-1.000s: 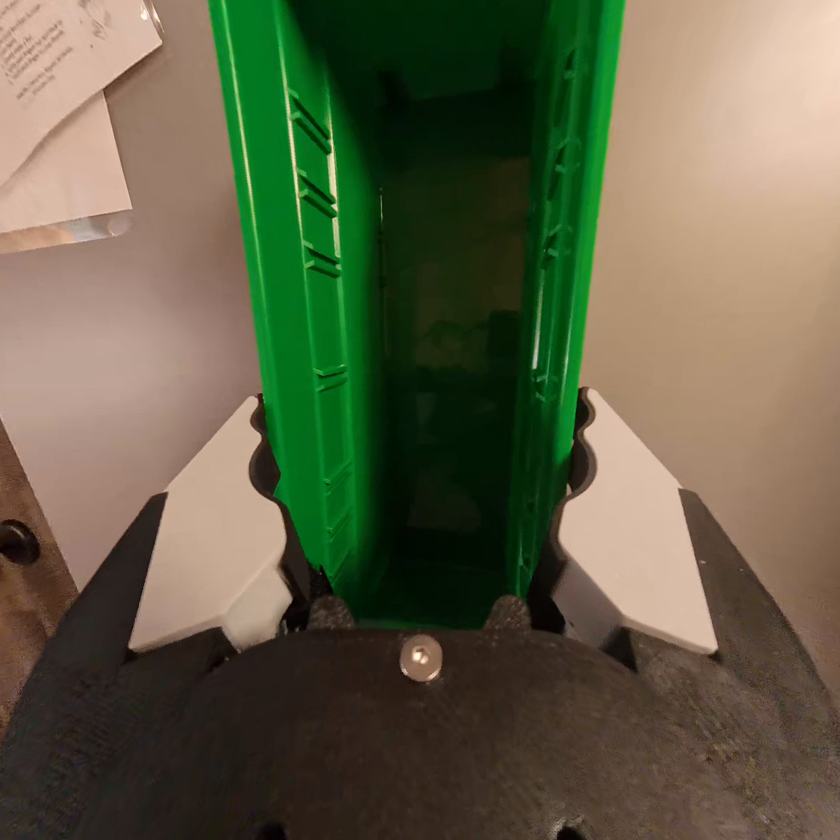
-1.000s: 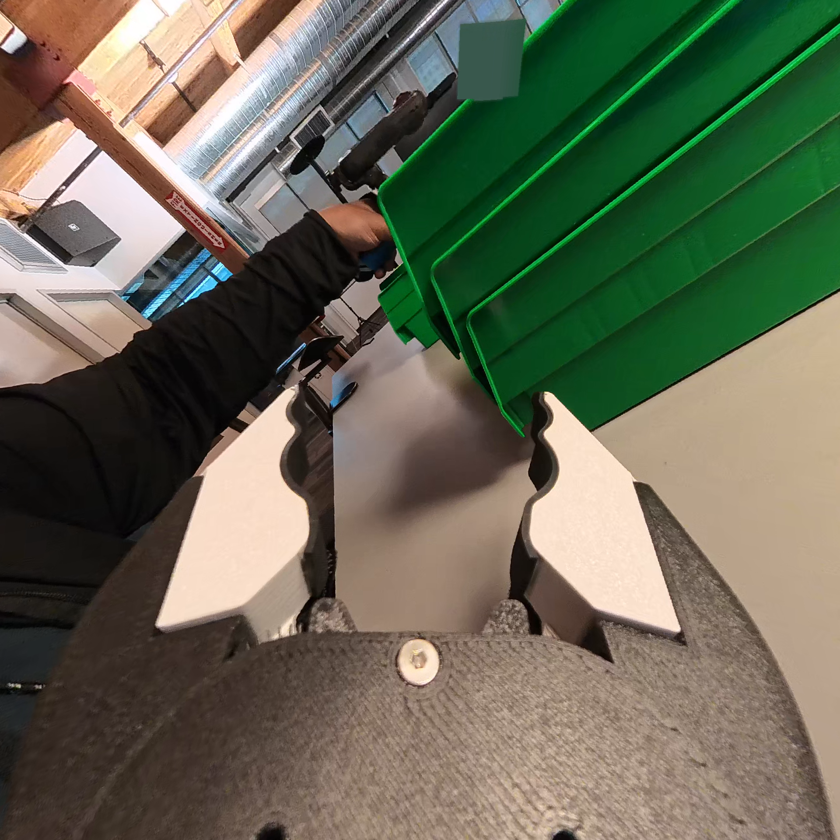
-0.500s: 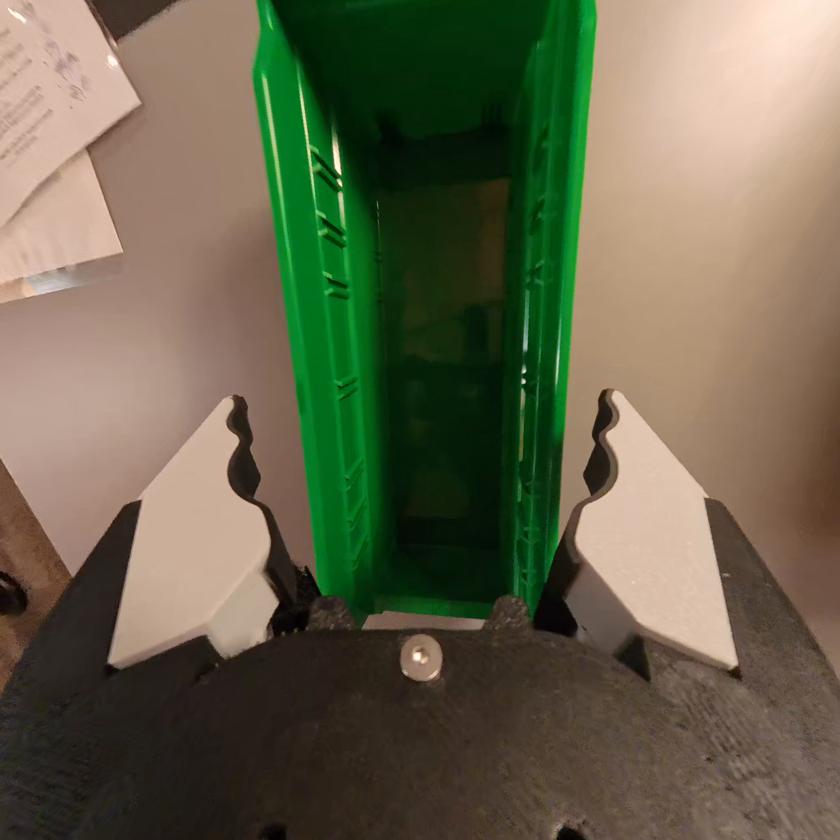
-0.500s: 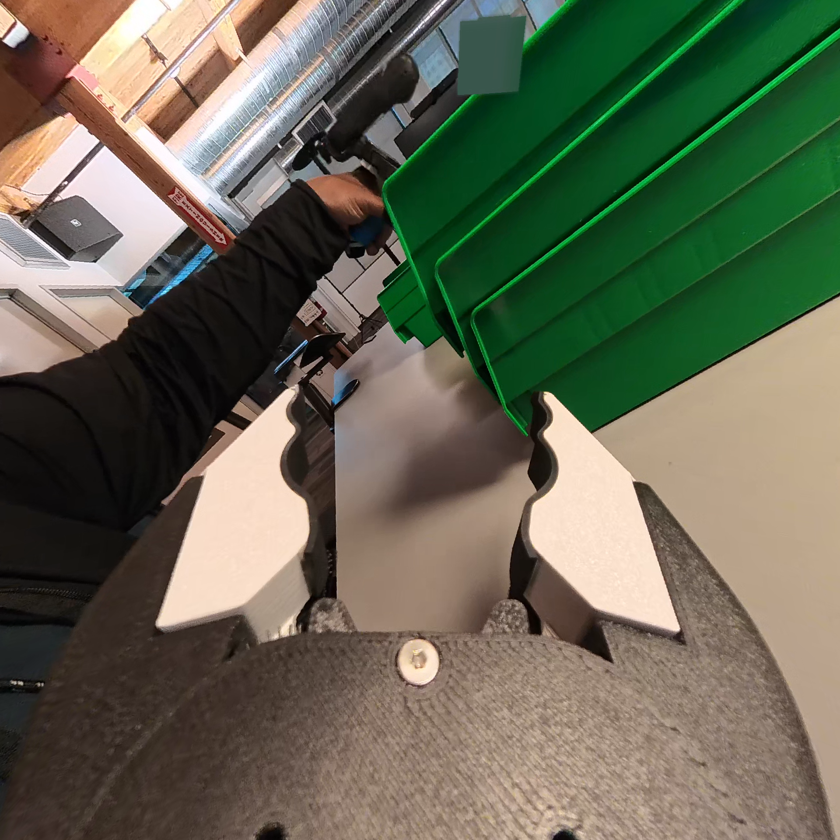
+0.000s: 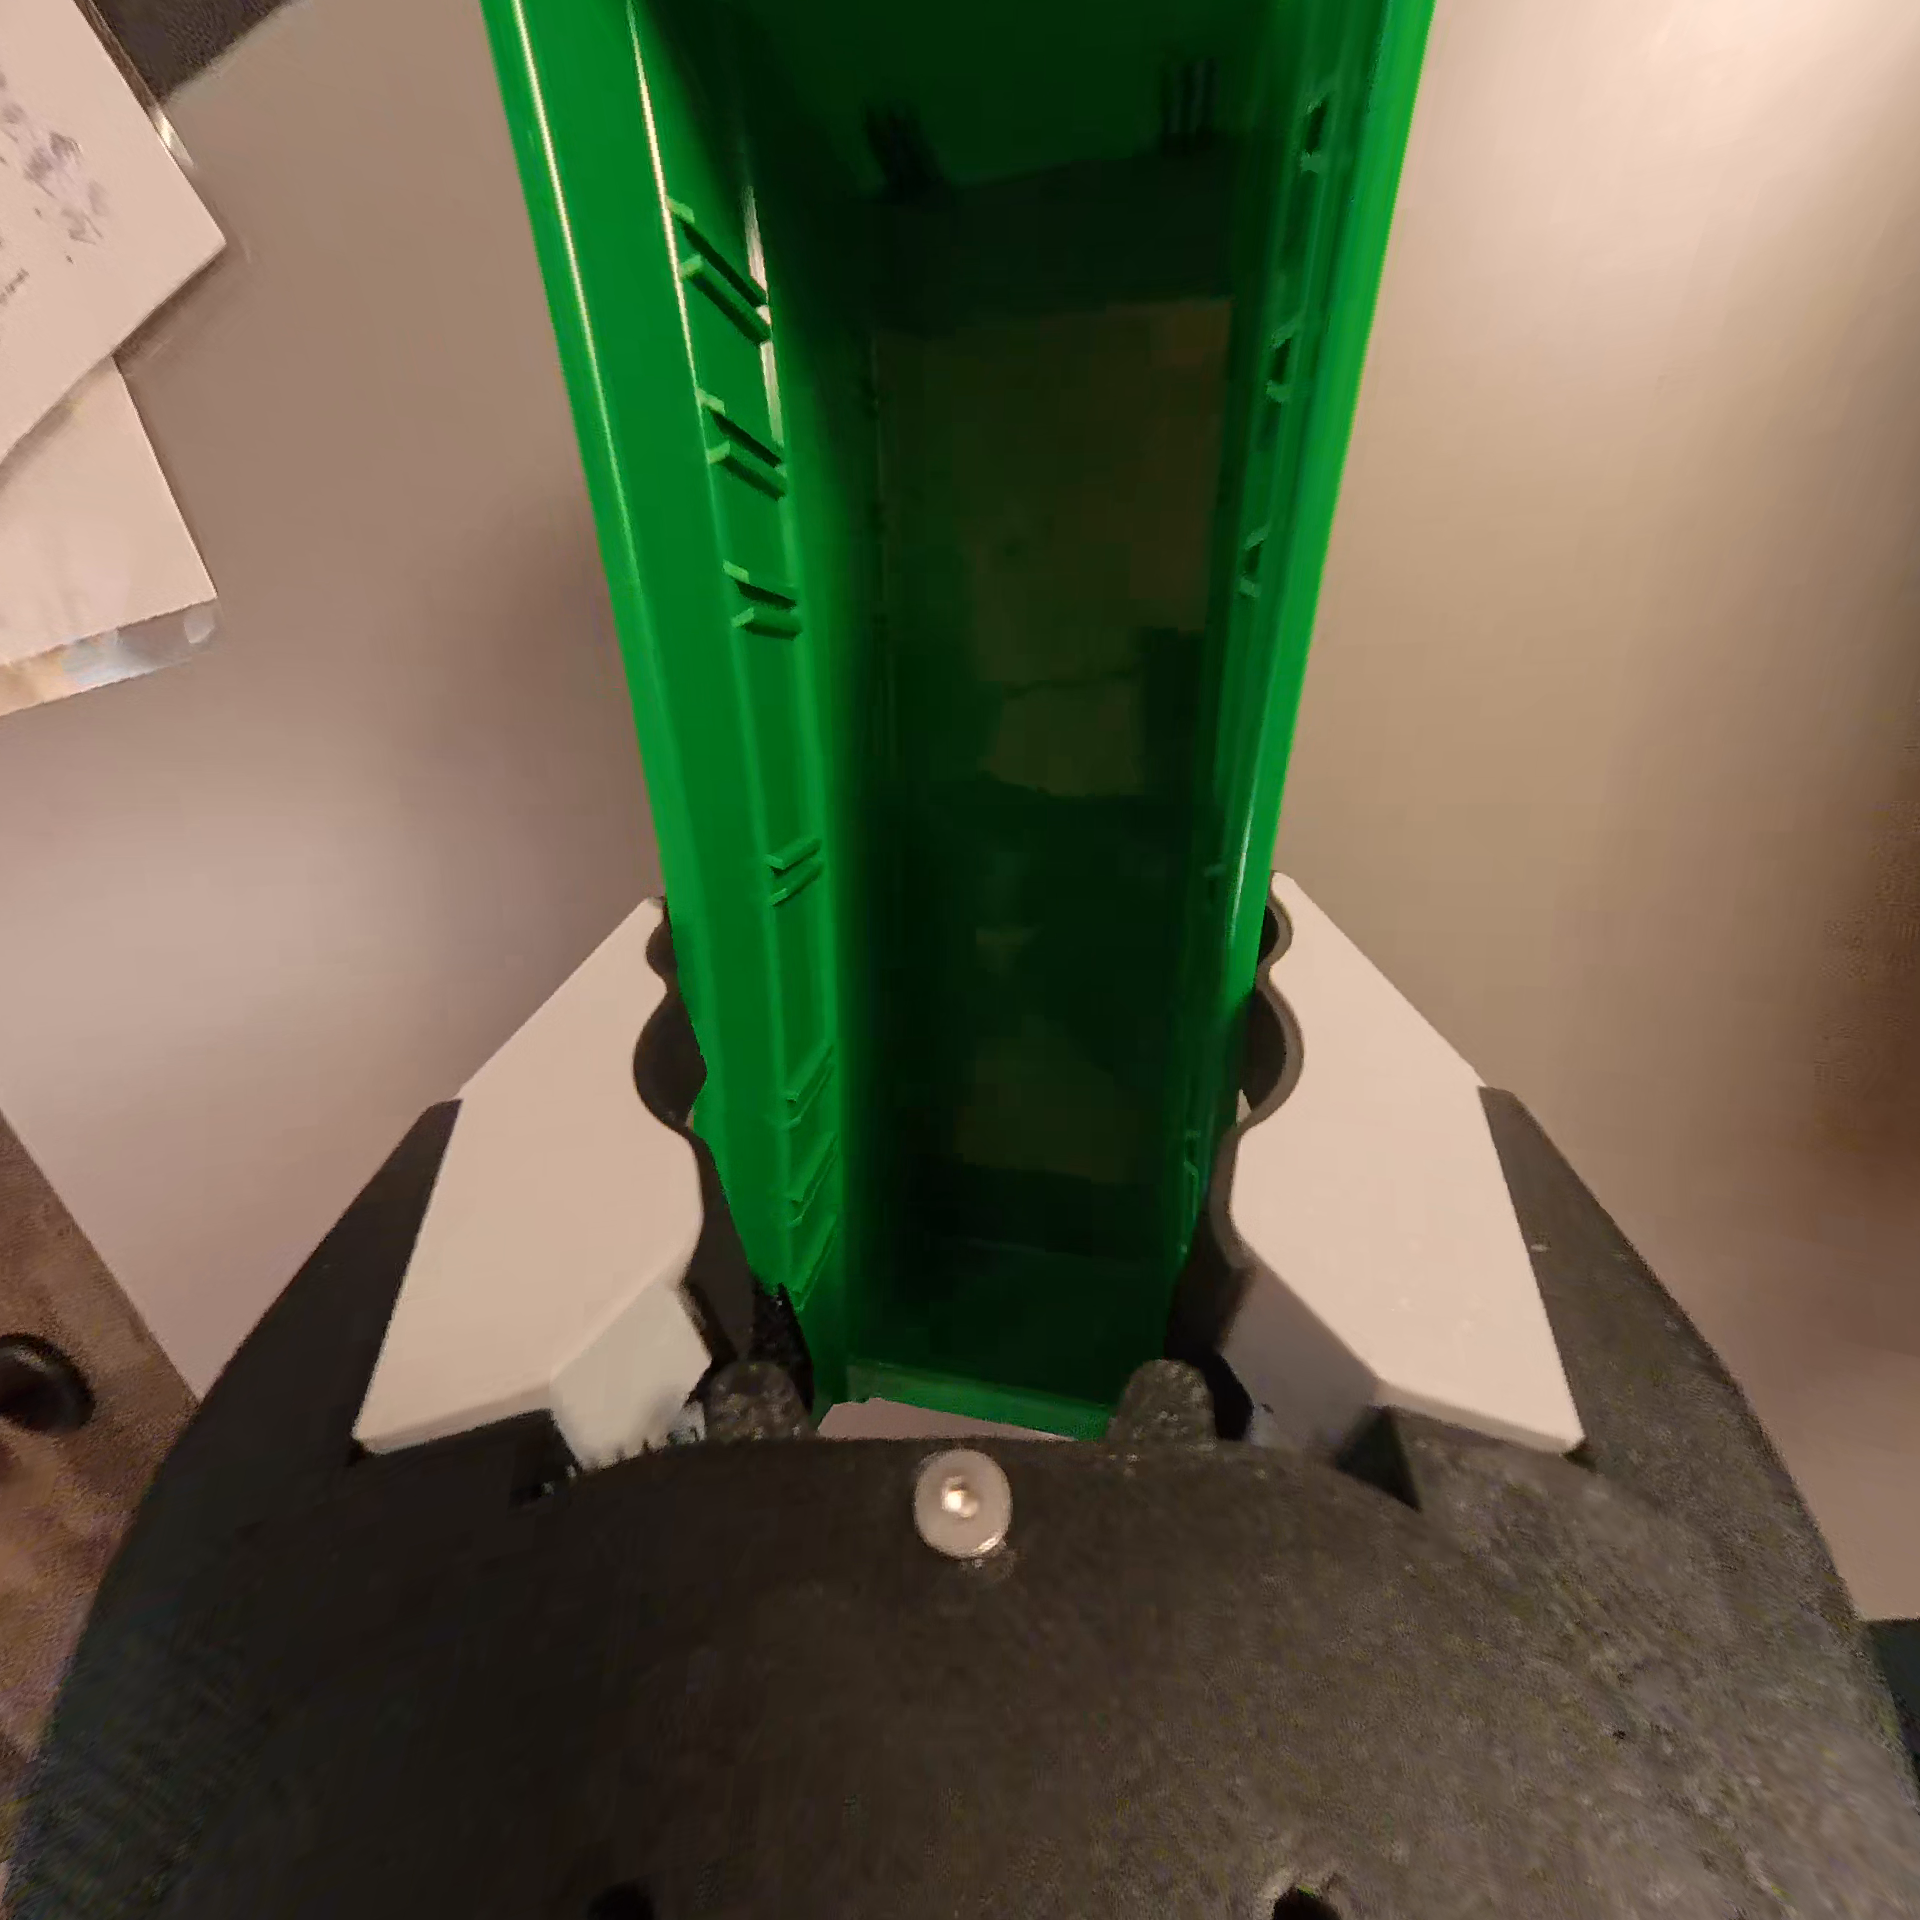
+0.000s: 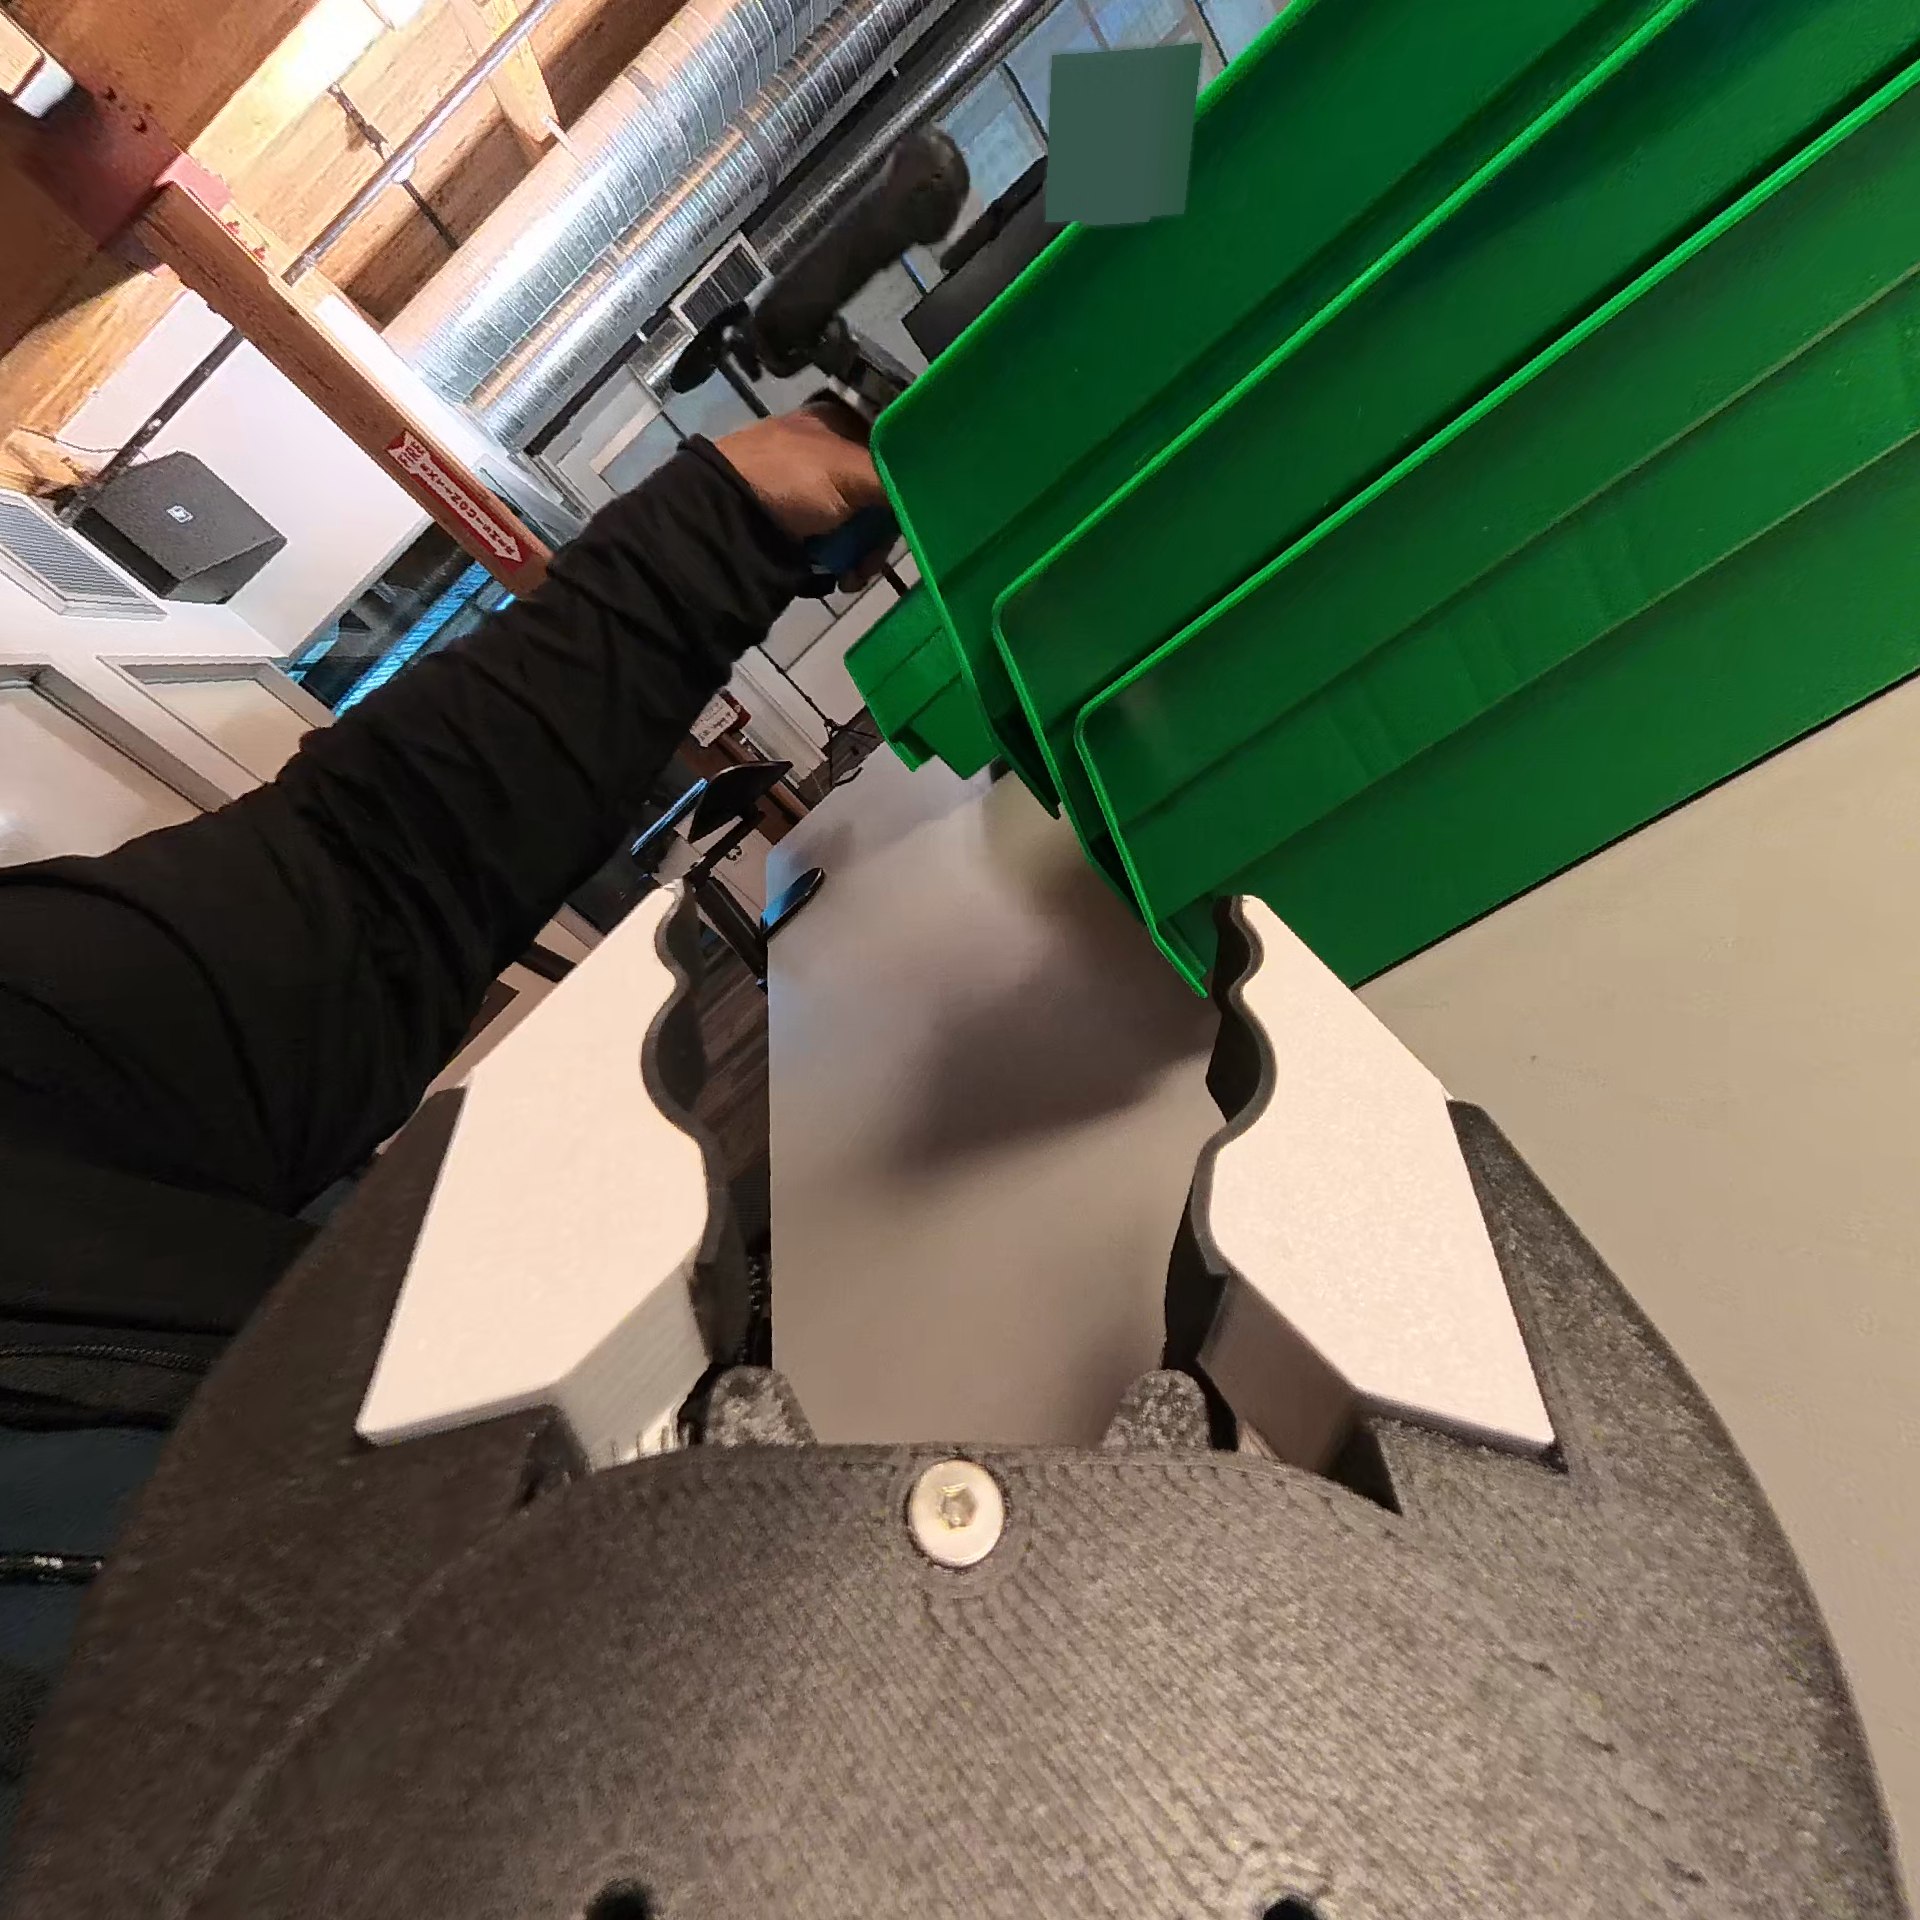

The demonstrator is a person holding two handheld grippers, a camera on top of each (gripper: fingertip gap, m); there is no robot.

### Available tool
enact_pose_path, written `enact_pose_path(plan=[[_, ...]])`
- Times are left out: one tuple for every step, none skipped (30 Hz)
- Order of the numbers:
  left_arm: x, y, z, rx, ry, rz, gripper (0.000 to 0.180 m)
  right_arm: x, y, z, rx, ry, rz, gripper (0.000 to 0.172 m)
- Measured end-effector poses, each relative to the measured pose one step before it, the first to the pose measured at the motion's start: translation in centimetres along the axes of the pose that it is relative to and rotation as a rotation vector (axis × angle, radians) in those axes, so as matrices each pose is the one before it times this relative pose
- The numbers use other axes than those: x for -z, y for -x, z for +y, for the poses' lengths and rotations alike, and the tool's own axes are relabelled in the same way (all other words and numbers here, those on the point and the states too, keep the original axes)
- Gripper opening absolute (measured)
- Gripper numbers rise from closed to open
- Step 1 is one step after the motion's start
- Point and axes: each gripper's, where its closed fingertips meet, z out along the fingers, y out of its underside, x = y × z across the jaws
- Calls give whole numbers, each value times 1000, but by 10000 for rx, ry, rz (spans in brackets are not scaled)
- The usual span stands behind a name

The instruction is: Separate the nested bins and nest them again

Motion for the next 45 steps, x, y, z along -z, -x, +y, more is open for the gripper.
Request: enact_pose_path(plan=[[877, -571, -537, 44, -252, 123, 105, 0, -7, 7, -2, -1, 2, 100], [1082, -722, -700, 44, -305, 144, 104, 8, 4, -3, -7, 1, -3, 100], [1262, -942, -835, 30, -335, 181, 104, -2, -7, -5, 1, -3, 5, 100], [1406, -1194, -962, -9, -351, 247, 104, -5, -13, -1, -2, 2, 6, 100], [1488, -1457, -1127, -30, -395, 303, 105, -14, -8, 15, -9, 9, 0, 100], [1509, -1667, -1239, -49, -398, 317, 105, -8, -16, 7, -10, 6, 3, 100], [1461, -1795, -1296, -116, -373, 304, 104, -16, -22, -1, -14, 4, 5, 100], [1343, -1871, -1314, -179, -329, 285, 104, -5, -17, 20, -14, 10, 1, 100], [1195, -1882, -1304, -166, -288, 269, 104, 0, -6, 0, 4, 0, 2, 100], [1007, -1850, -1279, -116, -248, 253, 104, 13, 0, -16, 9, -10, 5, 100], [772, -1768, -1199, -97, -197, 225, 104, 22, 8, -18, 5, -17, -2, 100], [522, -1642, -1078, -113, -131, 164, 104, 17, 7, -36, 8, -25, 2, 100], [307, -1476, -925, -115, -63, 79, 104, 18, 3, -19, 2, -14, -1, 100], [98, -1282, -773, -109, -3, -8, 103, 11, 5, 2, -5, -5, -5, 100], [-74, -1113, -618, -139, 41, -95, 103, 13, 6, -20, -1, -12, -6, 100], [-259, -1021, -454, -183, 82, -121, 103, 8, 18, -24, -8, -11, -16, 100], [-403, -958, -264, -130, 161, -82, 103, 8, 1, -2, -14, -3, -14, 100], [-513, -886, -126, -48, 226, -34, 103, 0, 17, -11, -7, -2, -16, 100], [-613, -782, -54, -1, 243, -11, 102, 11, 19, 2, -1, -4, -17, 100], [-661, -701, -9, 34, 263, 10, 103, 13, 35, -17, 3, -11, -16, 100], [-698, -616, 35, 87, 284, 41, 103, 11, 2, -11, -6, -7, -10, 100], [-698, -519, 15, 119, 265, 29, 103, -12, 0, 1, -23, 7, -18, 100], [-684, -442, 5, 106, 238, -12, 104, 0, 4, -2, -23, 4, -20, 100], [-635, -382, 0, 64, 229, -32, 105, 22, 3, -27, -13, -13, -13, 100], [-558, -230, -58, 47, 208, -88, 106, 28, 22, -32, -11, -23, -20, 100], [-487, -117, -170, 90, 156, -107, 106, 28, 35, -44, -16, -25, -34, 100], [-398, -58, -279, 122, 88, -110, 105, 30, 33, -40, -34, -26, -41, 101], [-332, -35, -291, 115, 88, -111, 106, 0, -10, -10, -34, 0, -17, 101], [-268, -153, -280, 131, 75, -44, 106, 1, -19, -3, -23, 4, -4, 100], [-196, -245, -313, 123, 25, 2, 108, -7, -3, -5, -14, 5, -12, 99], [-168, -205, -344, 80, 1, -34, 106, 11, 44, -4, -16, 2, -39, 99], [-179, -50, -302, 53, 35, -128, 107, 5, 14, -22, -21, -10, -27, 99], [-222, 48, -199, 58, 91, -174, 108, 24, -12, -46, -17, -22, -3, 99], [-277, 104, -117, 51, 111, -193, 108, 23, -13, -33, -23, -15, -9, 99], [-292, 133, -31, 51, 103, -194, 108, 9, 11, -15, -26, -5, -22, 99], [-323, 69, 12, 127, 95, -124, 109, 28, 33, -25, -12, -14, -30, 99], [-348, 104, 22, 159, 69, -109, 110, 46, 39, -40, -4, -26, -24, 99], [-351, 102, 12, 191, 29, -96, 110, 42, 31, -42, -6, -33, -21, 99], [-336, 82, -30, 198, -36, -84, 111, 48, 42, -42, -13, -26, -34, 99], [-315, 4, -52, 140, -87, -51, 113, 36, 45, -38, -20, -23, -33, 99], [-320, -72, 10, 79, -81, 13, 115, 39, 21, -39, -21, -22, -27, 99], [-299, -24, -52, 93, -107, 20, 117, 19, 42, -11, -22, -9, -37, 99], [-302, -26, -63, 70, -97, 33, 118, 26, 59, -3, -21, 2, -45, 99], [-311, -79, -43, 55, -68, 61, 120, 32, 55, -6, -28, -2, -46, 99], [-320, -108, -65, 43, -106, 50, 123, 30, 50, 1, -35, 2, -49, 99]])
